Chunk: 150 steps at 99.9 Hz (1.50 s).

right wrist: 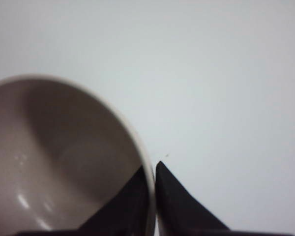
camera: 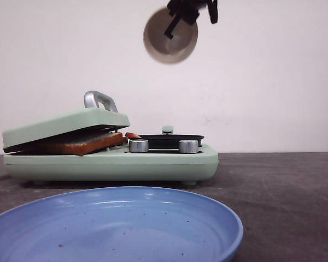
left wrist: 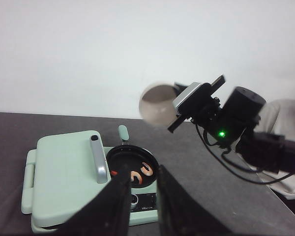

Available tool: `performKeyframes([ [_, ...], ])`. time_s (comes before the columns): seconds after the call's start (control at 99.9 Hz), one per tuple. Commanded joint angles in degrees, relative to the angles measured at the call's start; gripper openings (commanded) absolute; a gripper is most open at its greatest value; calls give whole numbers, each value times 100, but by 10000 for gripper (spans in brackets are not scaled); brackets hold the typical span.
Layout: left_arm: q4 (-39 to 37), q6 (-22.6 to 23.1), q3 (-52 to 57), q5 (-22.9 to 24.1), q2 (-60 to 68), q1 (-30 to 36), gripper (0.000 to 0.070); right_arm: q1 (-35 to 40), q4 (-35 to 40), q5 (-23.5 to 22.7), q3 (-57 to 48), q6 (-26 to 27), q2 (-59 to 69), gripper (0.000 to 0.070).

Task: Make breakfast with bread and shrimp
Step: 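Lift the bowl over the black pan and tip shrimp into it, then return the bowl to the table and release it with the right gripper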

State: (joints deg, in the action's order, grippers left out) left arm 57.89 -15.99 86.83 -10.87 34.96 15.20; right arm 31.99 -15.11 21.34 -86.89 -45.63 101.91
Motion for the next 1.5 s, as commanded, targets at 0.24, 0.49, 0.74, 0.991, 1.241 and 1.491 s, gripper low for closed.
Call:
performKeyframes([
  [0.24, -90, 225, 87, 55, 61, 20, 0, -1410, 3687, -1845, -514, 5049, -273, 4],
  [0.49, -90, 280, 87, 55, 107, 20, 0, -2643, 5077, -3051, 264, 5469, -269, 4],
  [0.74, -92, 317, 85, 55, 146, 20, 0, -3254, 4964, -3257, 1727, 5466, -269, 4],
  [0.991, -85, 313, 87, 55, 155, 20, 0, -3261, 4896, -3353, 2129, 5466, -269, 42],
  [1.241, 0, 358, 85, 55, 155, 20, 0, -3202, 4944, -3600, 2124, 5440, -511, 462],
  [1.491, 459, 509, 74, 57, 155, 20, 0, -3027, 4931, -3794, 2157, 5421, -2376, 271],
])
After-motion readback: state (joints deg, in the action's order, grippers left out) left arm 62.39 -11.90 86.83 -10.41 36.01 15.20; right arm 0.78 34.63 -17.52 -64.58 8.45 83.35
